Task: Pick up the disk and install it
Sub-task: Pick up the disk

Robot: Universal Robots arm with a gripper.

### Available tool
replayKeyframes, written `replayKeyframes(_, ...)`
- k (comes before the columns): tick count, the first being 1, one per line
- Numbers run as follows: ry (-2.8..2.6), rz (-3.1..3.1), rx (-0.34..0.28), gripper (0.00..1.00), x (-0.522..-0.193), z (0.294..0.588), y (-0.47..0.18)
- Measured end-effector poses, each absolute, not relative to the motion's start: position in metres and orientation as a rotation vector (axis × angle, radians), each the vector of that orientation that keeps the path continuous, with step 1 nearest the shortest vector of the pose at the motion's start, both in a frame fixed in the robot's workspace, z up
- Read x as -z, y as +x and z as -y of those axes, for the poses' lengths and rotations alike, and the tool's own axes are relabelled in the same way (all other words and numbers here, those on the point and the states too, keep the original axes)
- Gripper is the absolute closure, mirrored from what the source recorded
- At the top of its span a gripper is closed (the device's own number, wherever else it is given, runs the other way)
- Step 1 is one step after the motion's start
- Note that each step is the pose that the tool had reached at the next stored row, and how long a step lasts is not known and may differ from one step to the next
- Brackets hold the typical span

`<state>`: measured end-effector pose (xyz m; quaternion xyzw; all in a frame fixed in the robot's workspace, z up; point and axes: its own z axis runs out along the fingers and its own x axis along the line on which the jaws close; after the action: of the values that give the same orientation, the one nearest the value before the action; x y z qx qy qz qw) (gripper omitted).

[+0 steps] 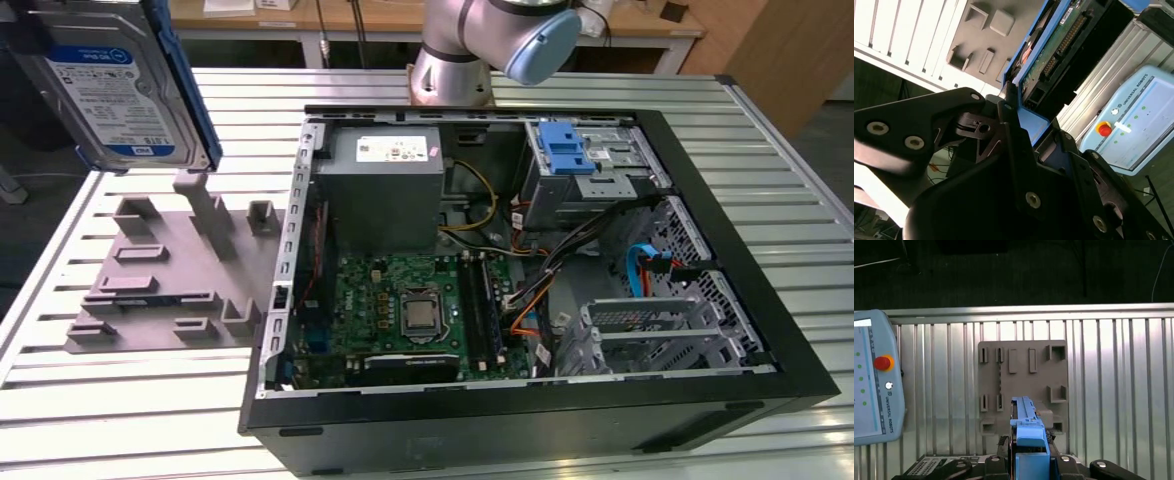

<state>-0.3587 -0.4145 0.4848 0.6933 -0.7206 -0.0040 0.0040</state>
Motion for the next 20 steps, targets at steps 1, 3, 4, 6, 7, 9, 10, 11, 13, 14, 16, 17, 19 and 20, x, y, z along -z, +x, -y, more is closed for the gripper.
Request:
replayKeyframes(1,2.173,2.258,0.012,0.64,-0.485,0.415,-0.357)
replayKeyframes(3,2.173,2.258,0.012,0.64,-0.485,0.416,-0.355)
replayKeyframes(4,2.173,2.258,0.012,0.64,-0.485,0.417,-0.354)
replayKeyframes(6,2.173,2.258,0.013,0.64,-0.484,0.418,-0.351)
replayKeyframes(7,2.173,2.258,0.012,0.64,-0.484,0.418,-0.35)
replayKeyframes(9,2.173,2.258,0.012,0.64,-0.484,0.419,-0.348)
replayKeyframes(10,2.173,2.258,0.012,0.64,-0.484,0.42,-0.347)
replayKeyframes(11,2.173,2.258,0.012,0.64,-0.484,0.42,-0.345)
replayKeyframes(13,2.173,2.258,0.012,0.64,-0.484,0.421,-0.343)
replayKeyframes(14,2.173,2.258,0.012,0.64,-0.484,0.422,-0.342)
replayKeyframes(16,2.173,2.258,0.012,0.64,-0.484,0.423,-0.339)
replayKeyframes(17,2.172,2.258,0.012,0.64,-0.484,0.423,-0.338)
replayKeyframes(19,2.172,2.258,0.012,0.64,-0.484,0.424,-0.336)
replayKeyframes(20,2.173,2.258,0.012,0.64,-0.483,0.425,-0.334)
